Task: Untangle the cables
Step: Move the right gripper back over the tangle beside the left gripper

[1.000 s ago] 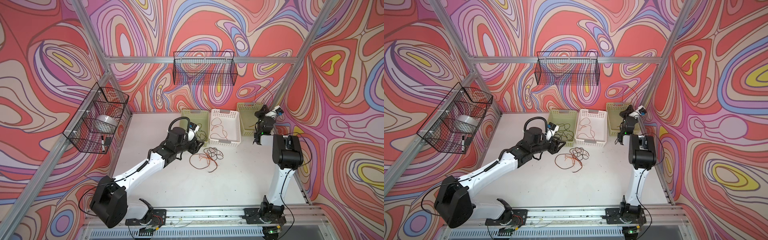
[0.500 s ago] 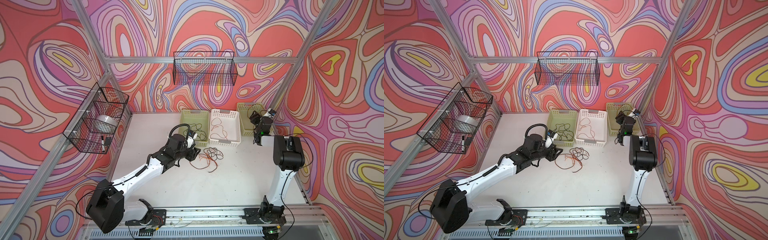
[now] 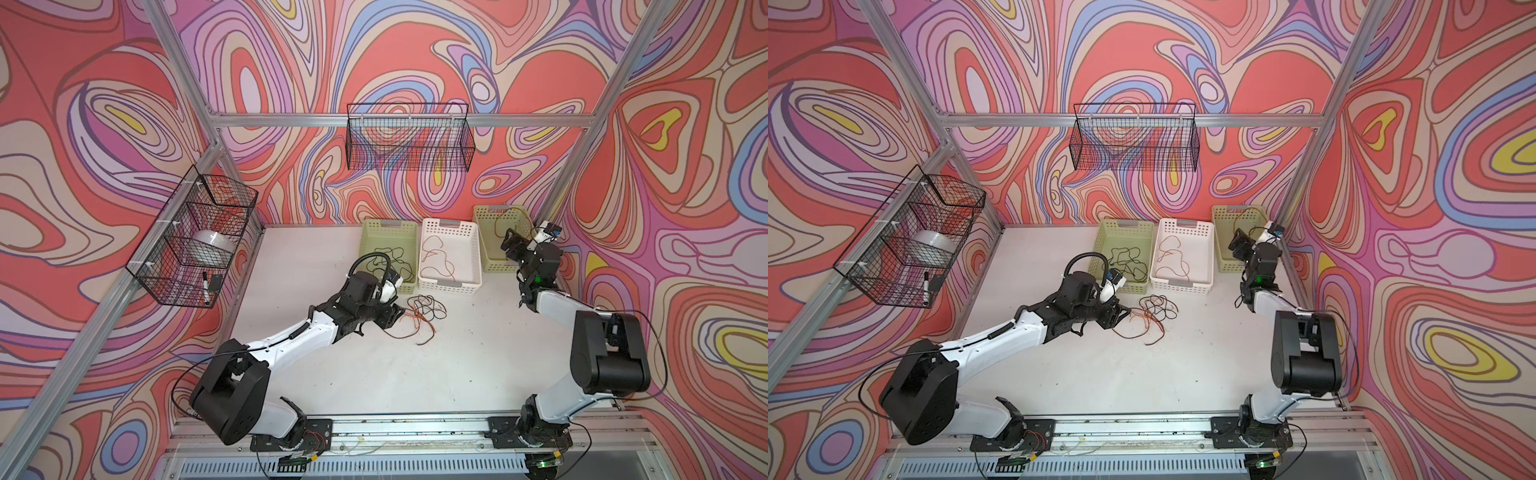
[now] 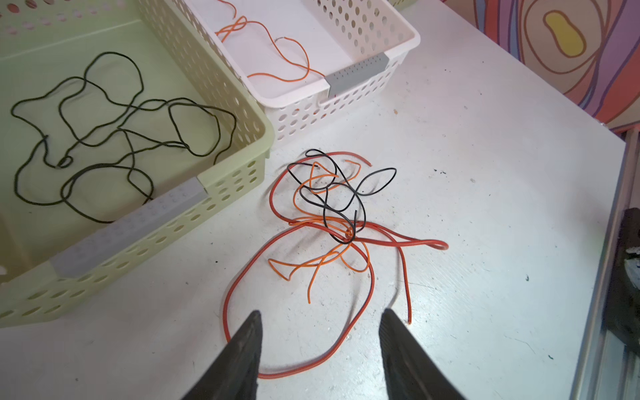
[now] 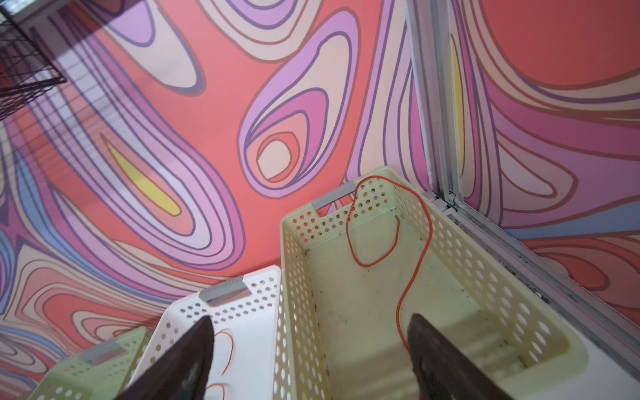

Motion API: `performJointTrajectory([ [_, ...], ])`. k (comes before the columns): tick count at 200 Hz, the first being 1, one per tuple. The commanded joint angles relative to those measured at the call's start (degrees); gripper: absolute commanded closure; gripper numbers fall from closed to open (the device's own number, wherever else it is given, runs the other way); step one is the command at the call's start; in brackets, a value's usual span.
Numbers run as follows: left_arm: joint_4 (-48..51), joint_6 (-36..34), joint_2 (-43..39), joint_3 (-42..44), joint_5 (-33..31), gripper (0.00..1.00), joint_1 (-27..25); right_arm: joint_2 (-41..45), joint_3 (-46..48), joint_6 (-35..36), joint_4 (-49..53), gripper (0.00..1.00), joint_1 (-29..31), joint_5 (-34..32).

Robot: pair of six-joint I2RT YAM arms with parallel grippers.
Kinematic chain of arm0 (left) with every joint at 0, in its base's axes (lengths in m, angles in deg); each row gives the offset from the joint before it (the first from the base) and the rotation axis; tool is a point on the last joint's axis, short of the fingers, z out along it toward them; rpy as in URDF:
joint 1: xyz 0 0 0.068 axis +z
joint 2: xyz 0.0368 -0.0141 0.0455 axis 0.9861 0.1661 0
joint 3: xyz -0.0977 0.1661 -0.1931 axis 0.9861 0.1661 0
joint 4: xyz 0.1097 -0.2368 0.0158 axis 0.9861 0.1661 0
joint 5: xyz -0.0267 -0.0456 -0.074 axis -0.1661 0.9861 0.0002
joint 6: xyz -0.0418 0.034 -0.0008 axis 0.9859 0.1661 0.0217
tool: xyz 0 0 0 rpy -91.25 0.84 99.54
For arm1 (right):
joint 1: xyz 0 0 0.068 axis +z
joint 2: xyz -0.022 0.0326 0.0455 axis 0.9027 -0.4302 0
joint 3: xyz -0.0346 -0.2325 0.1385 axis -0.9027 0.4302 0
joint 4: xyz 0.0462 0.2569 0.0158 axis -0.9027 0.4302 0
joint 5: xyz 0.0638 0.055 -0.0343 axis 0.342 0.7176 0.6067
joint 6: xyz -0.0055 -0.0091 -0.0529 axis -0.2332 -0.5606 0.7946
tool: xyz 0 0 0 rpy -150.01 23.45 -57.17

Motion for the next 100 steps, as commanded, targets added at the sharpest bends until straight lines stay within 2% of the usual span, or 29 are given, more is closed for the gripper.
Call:
performJointTrajectory([
  [1,-3.4,-1.72,2.19,0.97,2.07,0.45,-0.29,6.18,4.5,3.07,7.77,0.14,4.72,-0.38],
  [39,-7.53,-1.87,4.12,1.58,1.71,0.47,-0.2,17.24,10.82,2.11,20.4,0.26,16.78,-6.86],
  [55,-8.22,-2.51,3.66,1.8,1.2,0.5,-0.21,21.33,12.88,0.2,24.34,0.4,20.42,-6.48],
  [68,-9.35,-2.6,2.94,2.51,0.38,0.53,-0.14,23.68,13.19,1.0,28.15,0.56,23.21,-5.7],
  [75,-9.98,-2.65,2.44,2.91,0.18,0.54,-0.11,24.42,13.03,1.16,30.57,0.6,24.52,-5.29],
  [90,-11.09,-2.53,1.52,3.67,-0.1,0.54,0.13,24.78,12.46,2.9,34.11,0.62,27.87,-2.79],
  [100,-11.26,-2.72,0.85,4.01,-0.72,0.54,0.28,24.62,11.7,4.76,36.25,0.58,31.37,-2.18],
])
